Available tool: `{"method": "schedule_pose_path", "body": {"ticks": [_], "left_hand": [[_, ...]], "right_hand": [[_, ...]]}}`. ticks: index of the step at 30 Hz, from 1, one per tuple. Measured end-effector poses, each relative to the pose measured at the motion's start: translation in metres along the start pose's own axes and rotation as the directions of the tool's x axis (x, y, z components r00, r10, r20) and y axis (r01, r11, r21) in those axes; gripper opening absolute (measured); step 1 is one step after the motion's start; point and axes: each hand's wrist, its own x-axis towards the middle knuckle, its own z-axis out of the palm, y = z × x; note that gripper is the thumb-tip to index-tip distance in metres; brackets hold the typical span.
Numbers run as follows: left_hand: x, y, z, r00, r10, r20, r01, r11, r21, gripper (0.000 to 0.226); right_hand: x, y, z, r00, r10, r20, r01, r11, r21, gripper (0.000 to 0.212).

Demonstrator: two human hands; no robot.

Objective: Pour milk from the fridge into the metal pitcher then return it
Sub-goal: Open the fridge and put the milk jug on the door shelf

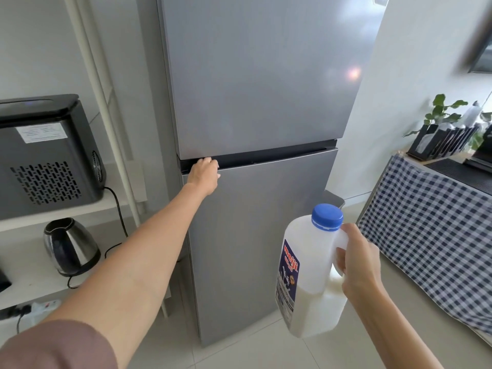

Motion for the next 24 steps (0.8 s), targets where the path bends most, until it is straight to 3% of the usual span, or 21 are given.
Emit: {"method": "schedule_pose_path", "body": {"ticks": [12, 24], "left_hand": [[0.004, 0.011, 0.000, 0.996, -0.085, -0.030, 0.086, 0.995, 0.047, 0.027], [-0.021, 0.030, -0.011, 0.997, -0.071, -0.013, 0.072, 0.997, 0.039, 0.025]], "right_hand": [[0.002, 0.009, -0.014, 0.999, 0.035, -0.002, -0.035, 0.999, 0.016, 0.034], [0.002, -0.004, -0.021, 1.000, 0.003, -0.011, -0.002, 1.000, 0.019, 0.033]]}}
